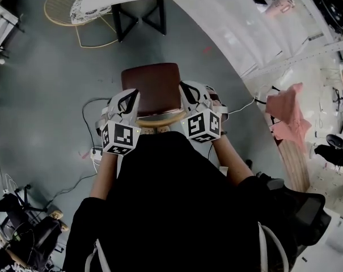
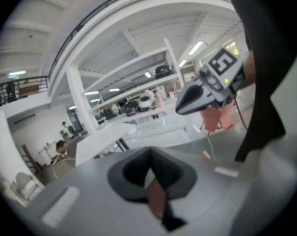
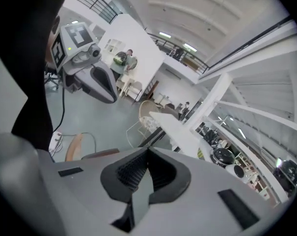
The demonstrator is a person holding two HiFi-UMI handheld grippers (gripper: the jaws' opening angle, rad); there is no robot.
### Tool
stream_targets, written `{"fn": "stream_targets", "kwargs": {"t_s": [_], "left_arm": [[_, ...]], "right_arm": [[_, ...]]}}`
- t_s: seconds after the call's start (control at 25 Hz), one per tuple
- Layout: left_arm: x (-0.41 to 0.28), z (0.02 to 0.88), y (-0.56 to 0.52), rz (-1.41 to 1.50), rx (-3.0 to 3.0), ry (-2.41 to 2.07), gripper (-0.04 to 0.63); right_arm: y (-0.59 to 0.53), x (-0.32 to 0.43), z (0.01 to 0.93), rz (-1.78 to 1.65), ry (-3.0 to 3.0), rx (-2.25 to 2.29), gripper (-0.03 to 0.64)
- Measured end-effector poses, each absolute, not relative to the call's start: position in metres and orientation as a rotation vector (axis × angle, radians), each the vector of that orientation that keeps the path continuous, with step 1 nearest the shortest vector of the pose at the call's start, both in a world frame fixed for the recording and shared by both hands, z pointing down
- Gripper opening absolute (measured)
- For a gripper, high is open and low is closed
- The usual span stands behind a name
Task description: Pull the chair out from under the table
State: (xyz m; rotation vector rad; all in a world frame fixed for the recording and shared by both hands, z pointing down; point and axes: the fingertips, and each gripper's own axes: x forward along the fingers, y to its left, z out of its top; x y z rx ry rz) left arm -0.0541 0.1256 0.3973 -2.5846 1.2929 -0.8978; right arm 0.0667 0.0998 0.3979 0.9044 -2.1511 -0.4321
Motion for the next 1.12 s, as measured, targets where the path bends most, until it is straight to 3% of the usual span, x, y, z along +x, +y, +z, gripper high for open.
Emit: {"fn": "stream_targets", "kwargs": {"t_s": [0.52,1.12], "left_arm": [[-0.066,0.263,0.106,-0.175,-2.51,1.683,0.008],[-0.072,0.272,0.112,-0.165,-2.504,1.757,0.008]], "right_arm": [[0.087,0.08,0.27,-0.133,-2.57,1.478,0.021],[0.092,0.077,0.277,-0.052,-2.608,1.49,0.02]]}}
